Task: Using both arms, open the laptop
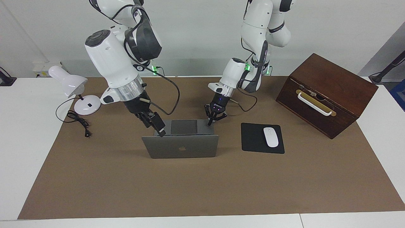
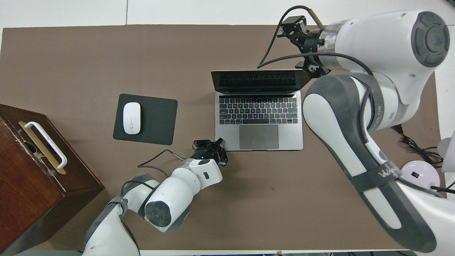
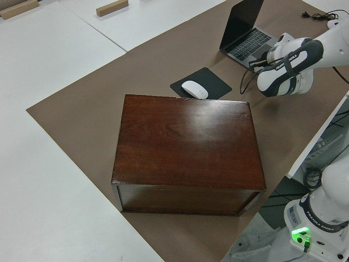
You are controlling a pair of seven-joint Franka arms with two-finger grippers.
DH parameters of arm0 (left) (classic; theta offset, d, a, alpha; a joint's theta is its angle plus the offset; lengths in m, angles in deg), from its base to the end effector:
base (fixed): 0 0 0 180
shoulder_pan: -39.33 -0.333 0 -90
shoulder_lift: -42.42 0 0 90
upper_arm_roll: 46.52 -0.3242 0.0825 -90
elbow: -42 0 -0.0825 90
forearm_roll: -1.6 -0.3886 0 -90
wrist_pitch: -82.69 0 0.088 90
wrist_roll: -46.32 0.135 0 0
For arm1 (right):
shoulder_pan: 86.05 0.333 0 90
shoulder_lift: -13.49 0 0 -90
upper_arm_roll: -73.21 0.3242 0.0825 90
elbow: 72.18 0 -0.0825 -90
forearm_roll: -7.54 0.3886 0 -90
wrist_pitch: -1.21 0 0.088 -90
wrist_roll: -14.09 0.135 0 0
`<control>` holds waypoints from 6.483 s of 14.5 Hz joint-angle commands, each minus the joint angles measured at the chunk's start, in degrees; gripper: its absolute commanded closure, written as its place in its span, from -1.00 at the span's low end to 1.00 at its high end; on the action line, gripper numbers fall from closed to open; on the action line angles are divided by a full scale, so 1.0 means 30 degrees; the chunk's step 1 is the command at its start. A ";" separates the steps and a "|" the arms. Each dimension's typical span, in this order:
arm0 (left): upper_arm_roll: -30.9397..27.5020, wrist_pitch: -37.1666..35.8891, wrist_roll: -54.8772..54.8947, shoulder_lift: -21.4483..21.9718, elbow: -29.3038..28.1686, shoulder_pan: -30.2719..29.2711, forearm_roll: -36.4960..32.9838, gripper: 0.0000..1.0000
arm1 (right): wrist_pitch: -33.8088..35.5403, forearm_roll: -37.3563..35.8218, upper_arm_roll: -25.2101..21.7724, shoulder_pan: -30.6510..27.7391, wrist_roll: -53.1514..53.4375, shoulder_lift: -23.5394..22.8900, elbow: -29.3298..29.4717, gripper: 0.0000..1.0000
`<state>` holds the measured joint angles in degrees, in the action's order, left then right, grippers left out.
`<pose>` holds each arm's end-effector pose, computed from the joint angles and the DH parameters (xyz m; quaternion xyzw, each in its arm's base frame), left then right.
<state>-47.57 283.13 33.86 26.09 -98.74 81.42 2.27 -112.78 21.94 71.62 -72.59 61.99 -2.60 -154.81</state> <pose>0.4191 -0.3629 0.2575 0.9016 -0.2249 0.3309 0.1644 0.6669 0.1648 0.5398 -0.9250 0.3368 -0.0563 0.1668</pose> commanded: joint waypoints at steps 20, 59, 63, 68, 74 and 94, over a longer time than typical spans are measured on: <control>-0.0058 -2.2299 -0.1822 0.4915 0.8881 -0.1606 0.0482 1.00 | 0.5039 -0.6411 0.0149 -0.5160 -1.7650 0.4482 -0.3770 -1.00; -0.0088 -3.6960 0.4390 0.5444 1.8027 -1.4528 0.0423 -1.00 | 0.5155 -0.3861 0.0354 -0.4927 -1.4179 0.7238 -0.6558 -1.00; 0.0147 -3.6408 0.4360 0.5178 1.7971 -1.3828 0.0365 -1.00 | 0.5214 -0.3890 0.0295 -0.5044 -1.4178 0.7297 -0.6821 -1.00; 0.0147 -3.5993 0.4360 0.5266 1.7181 -1.3444 0.0335 -1.00 | 0.4483 -0.3890 0.0295 -0.5163 -1.4179 0.7151 -0.6852 -1.00; 0.0147 -3.6844 0.4360 0.5618 1.6272 -1.3444 0.0335 -1.00 | 0.4363 -0.3890 0.0237 -0.5250 -1.4647 0.7004 -0.6705 -1.00; 0.0147 -3.6932 0.4390 0.5676 1.6272 -1.3503 0.0423 -1.00 | 0.5331 -0.4154 0.0119 -0.5133 -1.4618 0.6799 -0.5885 -1.00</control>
<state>-46.73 172.86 47.26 41.90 -48.90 40.70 3.09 -97.78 9.42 71.88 -87.89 19.17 17.86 -172.86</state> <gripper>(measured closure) 0.000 0.000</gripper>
